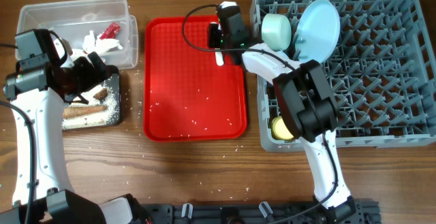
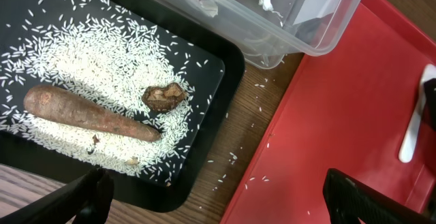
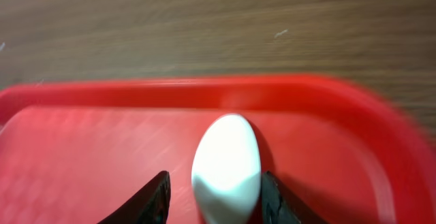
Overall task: Sort waste into correct bins and load items into the dishwasher rack
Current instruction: 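Grasp the white spoon on the red tray with the right gripper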
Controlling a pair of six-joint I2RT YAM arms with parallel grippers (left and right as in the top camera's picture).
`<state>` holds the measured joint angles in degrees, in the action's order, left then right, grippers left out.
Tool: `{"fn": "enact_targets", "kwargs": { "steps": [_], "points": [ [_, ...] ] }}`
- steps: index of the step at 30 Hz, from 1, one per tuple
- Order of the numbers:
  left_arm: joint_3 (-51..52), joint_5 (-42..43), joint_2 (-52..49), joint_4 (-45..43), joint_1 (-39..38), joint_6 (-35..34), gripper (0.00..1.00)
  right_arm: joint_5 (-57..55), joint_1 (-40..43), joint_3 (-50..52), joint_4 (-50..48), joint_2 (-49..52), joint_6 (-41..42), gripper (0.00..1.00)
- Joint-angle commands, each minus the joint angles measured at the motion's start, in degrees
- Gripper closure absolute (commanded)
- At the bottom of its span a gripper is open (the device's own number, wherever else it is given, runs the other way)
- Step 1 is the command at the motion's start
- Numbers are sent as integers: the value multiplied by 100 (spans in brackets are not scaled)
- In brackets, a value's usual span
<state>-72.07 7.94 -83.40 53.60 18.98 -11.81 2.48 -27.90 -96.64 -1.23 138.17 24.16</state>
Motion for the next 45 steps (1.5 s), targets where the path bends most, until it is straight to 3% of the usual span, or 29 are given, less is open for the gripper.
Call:
{"fn": "enact_targets", "kwargs": {
  "steps": [1,7,10,13,17,20,28,34,40,45],
  "points": [
    [-70,-13,46,-15,22,72,0,1056,-229,61,498,181,-7,57],
    [-70,-13,46,-15,22,72,0,2059,-243,-197,2796,-85,732,66],
    [-70,-13,46,-15,22,72,0,2096,-247,-584,3773,-94,201,66],
    [-70,-13,46,-15,22,72,0,1690,-249,-1300,4564,-184,-175,59],
    [-70,-13,46,-15,22,72,0,942,-247,-2065,5661,-837,-197,43],
    [-70,-13,46,-15,22,72,0,352,-247,-1757,5807,-813,-197,43],
    [-70,-13,46,-15,20,72,0,951,-243,-382,5329,-804,-328,55],
    [-70,-13,46,-15,22,74,0,1268,-291,-308,5193,-636,-295,67],
    [-70,-13,46,-15,20,72,0,1263,-291,-308,5156,-636,-164,93],
    [-70,-13,46,-15,20,72,0,1244,-299,-905,5792,-1322,-503,96]
  ]
}}
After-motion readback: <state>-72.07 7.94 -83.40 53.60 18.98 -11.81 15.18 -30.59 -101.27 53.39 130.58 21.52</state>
